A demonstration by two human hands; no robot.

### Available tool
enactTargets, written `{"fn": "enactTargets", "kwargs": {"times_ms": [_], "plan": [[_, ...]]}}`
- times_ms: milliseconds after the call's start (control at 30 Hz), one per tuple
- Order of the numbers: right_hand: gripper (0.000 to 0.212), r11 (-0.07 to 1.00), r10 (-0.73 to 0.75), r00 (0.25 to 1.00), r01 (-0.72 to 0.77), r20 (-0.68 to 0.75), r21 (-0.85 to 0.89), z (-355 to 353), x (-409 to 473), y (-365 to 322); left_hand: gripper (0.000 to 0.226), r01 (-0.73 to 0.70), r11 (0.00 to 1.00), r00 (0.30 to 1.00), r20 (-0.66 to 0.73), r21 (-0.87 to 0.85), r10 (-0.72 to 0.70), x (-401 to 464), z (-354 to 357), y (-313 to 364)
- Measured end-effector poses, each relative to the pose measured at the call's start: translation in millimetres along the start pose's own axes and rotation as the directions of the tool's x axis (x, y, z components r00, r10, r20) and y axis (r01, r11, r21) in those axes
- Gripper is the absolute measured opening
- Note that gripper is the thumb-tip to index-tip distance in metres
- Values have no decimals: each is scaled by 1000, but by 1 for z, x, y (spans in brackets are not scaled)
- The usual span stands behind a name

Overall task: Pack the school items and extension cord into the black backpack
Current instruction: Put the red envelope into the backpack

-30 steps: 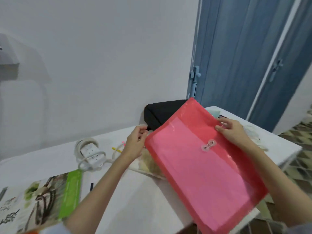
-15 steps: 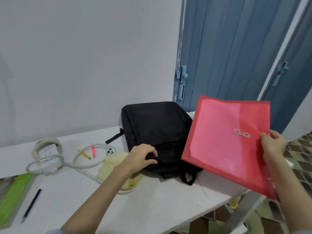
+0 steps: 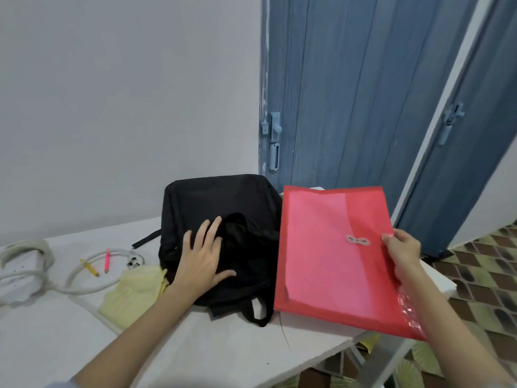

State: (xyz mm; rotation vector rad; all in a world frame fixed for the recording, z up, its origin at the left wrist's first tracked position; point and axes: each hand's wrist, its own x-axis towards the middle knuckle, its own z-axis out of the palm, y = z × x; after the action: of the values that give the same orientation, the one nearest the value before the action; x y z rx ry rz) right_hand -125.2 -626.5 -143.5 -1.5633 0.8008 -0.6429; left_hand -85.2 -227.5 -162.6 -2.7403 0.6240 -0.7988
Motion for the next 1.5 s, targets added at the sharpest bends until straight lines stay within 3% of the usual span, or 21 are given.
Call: {"fn": "enactTargets", "kwargs": {"times_ms": [133, 200, 300, 367, 467, 600, 667, 767, 833, 900, 967, 1033, 1100, 1167, 1200, 1267, 1367, 1500], "plan": [[21, 1000, -17, 993, 14, 120, 22, 6, -3, -4, 84, 4, 1000, 986, 166, 16, -7, 17, 3, -11], [21, 1000, -18, 983, 14, 180, 25, 9, -7, -8, 79, -13, 1000, 977, 211, -4, 14, 27, 2, -19], [18, 999, -2, 958, -11, 285, 45, 10, -16, -18, 51, -52, 997, 994, 96, -55, 57, 49, -11, -30], [18, 999, -18, 919, -3, 394, 53, 6, -26, -23, 38, 61, 990, 998, 9, -127, -60, 70, -26, -38], [23, 995, -96, 810, 102, 578, 23, -3, -38, -21, 32, 199, 951, 958, -160, -235, -240, 95, -50, -50], [44, 976, -107, 592, 215, 799, -29, 1, -57, -21, 36, 246, 925, 931, -196, -289, -308, 103, -60, -56], [43, 962, -51, 524, 255, 850, -100, 14, -65, -19, 38, 222, 930, 950, -151, -293, -274, 97, -55, -51], [38, 938, 104, 471, 246, 876, -243, 37, -77, -16, 43, 71, 947, 987, -112, -312, -111, 85, -45, -40], [39, 913, 169, 501, 246, 849, -327, 54, -80, -14, 47, -39, 965, 997, -79, -259, 19, 76, -42, -32], [39, 883, 172, 578, 269, 798, -385, 66, -80, -17, 48, -126, 980, 992, -6, -154, 127, 64, -33, -33], [37, 752, 67, 650, 466, 757, -467, 72, -76, -21, 27, -243, 966, 969, -76, -86, 237, 50, -19, -31], [34, 507, -18, 657, 656, 754, -559, 75, -81, -20, 13, -286, 957, 958, 33, 57, 285, 38, -4, -33], [42, 246, -67, 664, 734, 744, -633, 81, -93, -13, 19, -233, 969, 967, 127, 82, 222, 30, 12, -32], [52, 62, -260, 608, 786, 750, -615, 91, -109, -5, 28, -176, 982, 974, 155, 63, 164, 29, 15, -29], [59, 31, -299, 556, 818, 775, -575, 96, -116, -4, 34, -165, 984, 977, 145, 65, 154, 30, 17, -28], [88, 123, -222, 494, 869, 840, -479, 104, -126, -1, 43, -138, 989, 987, 94, 46, 134, 33, 20, -30], [111, 303, 8, 503, 822, 864, -482, 103, -138, 9, 44, -105, 995, 992, 65, -2, 104, 34, 25, -31], [108, 275, 55, 398, 876, 916, -397, 98, -144, 15, 49, -173, 984, 985, 12, -33, 173, 39, 35, -36]]}}
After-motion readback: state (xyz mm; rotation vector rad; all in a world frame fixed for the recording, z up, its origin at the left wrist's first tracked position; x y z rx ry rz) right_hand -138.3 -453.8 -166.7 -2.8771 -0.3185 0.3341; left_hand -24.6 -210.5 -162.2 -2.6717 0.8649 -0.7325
